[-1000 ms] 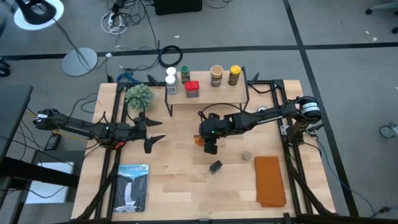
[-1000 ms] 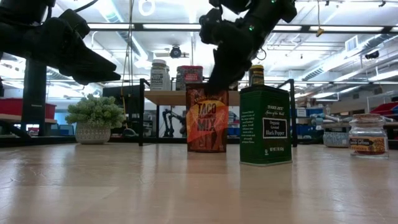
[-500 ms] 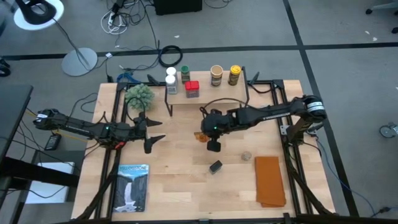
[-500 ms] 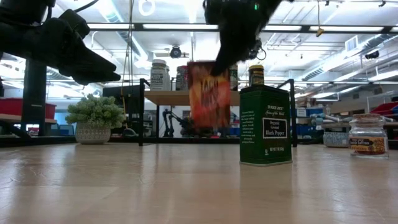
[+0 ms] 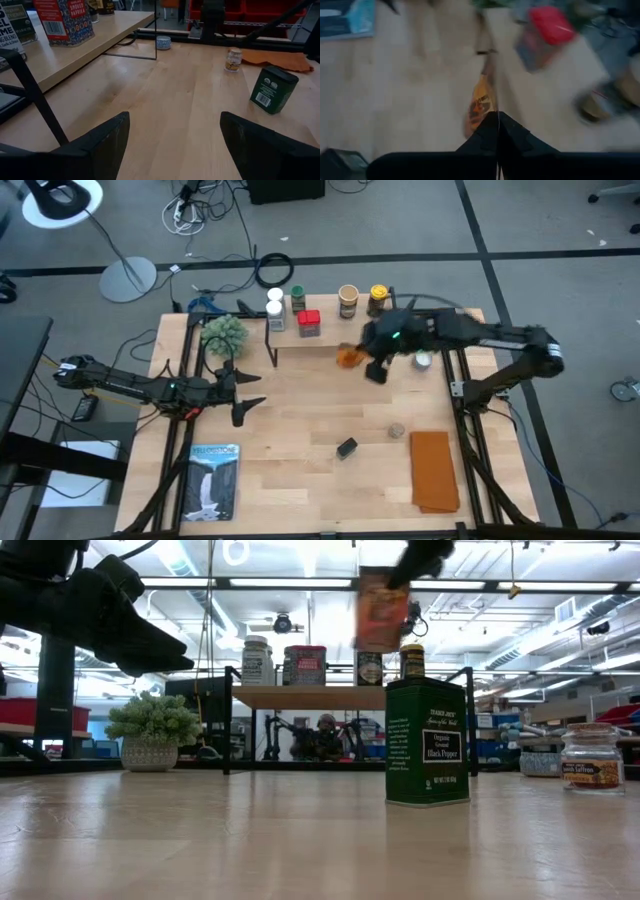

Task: Shelf spices
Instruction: Put the orange seasoning pack on the shelf

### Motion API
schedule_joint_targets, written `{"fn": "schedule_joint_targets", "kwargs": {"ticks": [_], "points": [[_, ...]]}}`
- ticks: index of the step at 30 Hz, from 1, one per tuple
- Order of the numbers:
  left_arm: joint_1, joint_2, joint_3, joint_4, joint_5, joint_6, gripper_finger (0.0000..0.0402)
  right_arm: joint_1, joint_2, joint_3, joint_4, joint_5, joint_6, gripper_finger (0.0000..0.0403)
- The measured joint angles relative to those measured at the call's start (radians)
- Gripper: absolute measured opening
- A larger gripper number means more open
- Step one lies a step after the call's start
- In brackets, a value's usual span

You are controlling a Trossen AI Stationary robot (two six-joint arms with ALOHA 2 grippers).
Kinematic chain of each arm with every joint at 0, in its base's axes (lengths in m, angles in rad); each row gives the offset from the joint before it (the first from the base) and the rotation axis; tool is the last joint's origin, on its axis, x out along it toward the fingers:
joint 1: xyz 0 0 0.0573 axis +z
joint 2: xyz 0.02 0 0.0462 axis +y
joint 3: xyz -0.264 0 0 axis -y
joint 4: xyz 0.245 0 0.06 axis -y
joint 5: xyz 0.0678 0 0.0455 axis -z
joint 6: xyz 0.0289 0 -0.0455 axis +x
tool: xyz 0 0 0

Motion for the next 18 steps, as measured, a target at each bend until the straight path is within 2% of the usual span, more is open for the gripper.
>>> {"fn": "schedule_joint_targets", "kwargs": {"ticks": [3,8,18], "points": [[0.000,0.000,0.000,-0.001,0.000,0.000,0.0317,-0.083,-0.072,-0.002,-0.061,-0.013,-0.028,0.0000],[0.000,0.000,0.000,0.003,0.000,0.000,0.0317,-0.241,-0.126,-0.003,-0.094,-0.097,-0.109,0.0000],[0.000,0.000,0.000,0.019,0.013,0.000,0.0317,-0.527,-0.037,-0.003,-0.115,-0.331,-0.262,0.0000]]}}
